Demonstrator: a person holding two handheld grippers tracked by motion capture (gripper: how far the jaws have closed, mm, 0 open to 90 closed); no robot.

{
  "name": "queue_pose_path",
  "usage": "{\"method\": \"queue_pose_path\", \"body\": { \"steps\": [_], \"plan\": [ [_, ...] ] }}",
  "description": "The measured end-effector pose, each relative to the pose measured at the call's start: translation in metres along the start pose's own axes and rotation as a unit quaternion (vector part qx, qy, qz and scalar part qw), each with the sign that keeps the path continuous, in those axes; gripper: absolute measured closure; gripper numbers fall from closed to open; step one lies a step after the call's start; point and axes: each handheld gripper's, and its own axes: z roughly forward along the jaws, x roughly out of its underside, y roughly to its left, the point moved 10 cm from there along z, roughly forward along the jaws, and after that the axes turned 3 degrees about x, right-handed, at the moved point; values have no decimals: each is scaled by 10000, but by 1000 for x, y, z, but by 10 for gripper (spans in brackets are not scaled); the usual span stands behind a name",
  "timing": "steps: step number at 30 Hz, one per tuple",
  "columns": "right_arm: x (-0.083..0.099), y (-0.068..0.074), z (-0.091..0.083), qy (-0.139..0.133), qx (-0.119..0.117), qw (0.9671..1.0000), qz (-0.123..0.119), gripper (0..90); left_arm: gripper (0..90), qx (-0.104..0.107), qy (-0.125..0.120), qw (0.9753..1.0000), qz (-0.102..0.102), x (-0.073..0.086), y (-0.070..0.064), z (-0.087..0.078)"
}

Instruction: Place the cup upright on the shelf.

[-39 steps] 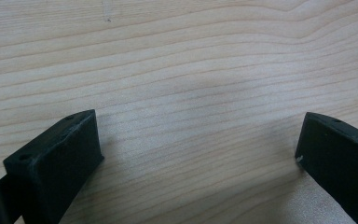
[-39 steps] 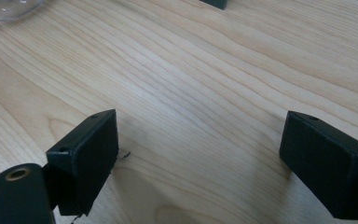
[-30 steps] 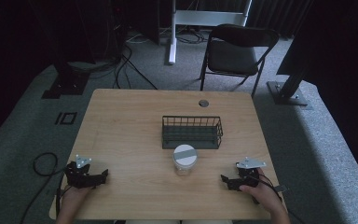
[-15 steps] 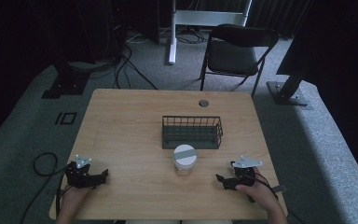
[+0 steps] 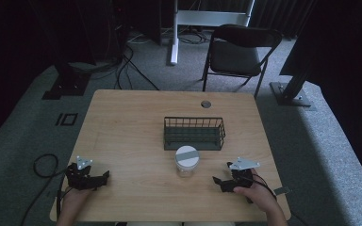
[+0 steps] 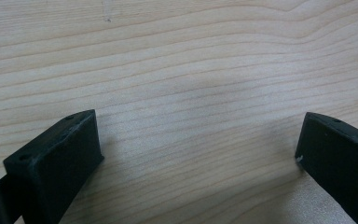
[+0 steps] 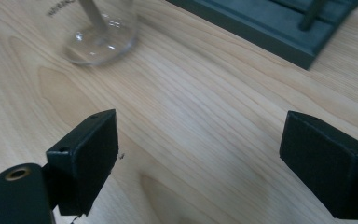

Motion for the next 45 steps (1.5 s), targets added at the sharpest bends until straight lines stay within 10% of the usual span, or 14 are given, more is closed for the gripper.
{"method": "queue_pose_path", "body": {
  "steps": [45],
  "plan": [
    [-50, 68, 32, -617, -515, 9966, -172, 113, 1, 0, 2, 10000, 0, 0, 0, 0]
  ]
}}
